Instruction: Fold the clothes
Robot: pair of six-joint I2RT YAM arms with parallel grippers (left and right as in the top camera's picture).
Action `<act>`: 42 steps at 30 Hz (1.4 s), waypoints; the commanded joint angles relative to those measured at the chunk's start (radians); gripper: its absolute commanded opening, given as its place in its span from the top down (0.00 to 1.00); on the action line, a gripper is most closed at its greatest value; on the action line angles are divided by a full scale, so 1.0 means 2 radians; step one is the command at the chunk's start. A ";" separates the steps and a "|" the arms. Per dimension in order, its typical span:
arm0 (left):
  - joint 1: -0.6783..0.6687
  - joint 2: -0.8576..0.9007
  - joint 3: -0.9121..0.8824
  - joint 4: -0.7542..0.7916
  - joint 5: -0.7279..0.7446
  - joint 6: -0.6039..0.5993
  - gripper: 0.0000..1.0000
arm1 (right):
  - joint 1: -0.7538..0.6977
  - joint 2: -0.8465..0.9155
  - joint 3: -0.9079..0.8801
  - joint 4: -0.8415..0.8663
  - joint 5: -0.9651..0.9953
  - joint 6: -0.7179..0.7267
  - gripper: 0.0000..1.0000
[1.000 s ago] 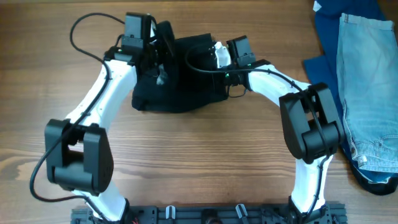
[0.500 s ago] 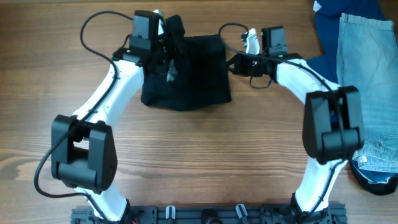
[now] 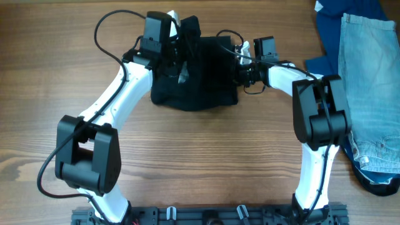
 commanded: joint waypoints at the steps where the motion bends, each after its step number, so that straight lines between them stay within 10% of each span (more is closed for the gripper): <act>1: -0.026 0.001 0.011 0.038 0.063 -0.004 0.96 | 0.006 0.052 -0.010 -0.006 0.028 0.014 0.96; 19: -0.063 0.012 0.011 0.007 -0.045 -0.006 0.96 | -0.042 0.005 -0.005 0.067 -0.060 0.032 0.96; 20: -0.063 0.012 0.011 0.006 -0.045 -0.005 0.88 | -0.054 -0.018 -0.005 0.067 -0.062 0.032 0.96; 21: -0.063 0.012 0.011 0.006 -0.046 -0.004 0.59 | -0.062 -0.034 -0.005 0.067 -0.068 0.032 0.95; 22: -0.063 0.012 0.011 0.007 -0.046 -0.004 0.06 | -0.071 -0.050 -0.005 0.067 -0.073 0.032 0.96; 23: -0.063 0.012 0.011 0.007 -0.046 -0.004 0.00 | -0.078 -0.065 -0.005 0.066 -0.073 0.033 0.96; 30: -0.026 -0.025 0.011 -0.008 -0.046 0.012 0.00 | -0.123 -0.141 -0.005 0.049 -0.098 0.014 0.91; 42: 0.030 0.008 0.011 -0.142 -0.046 0.294 0.00 | -0.083 -0.141 -0.005 -0.113 0.060 -0.094 0.34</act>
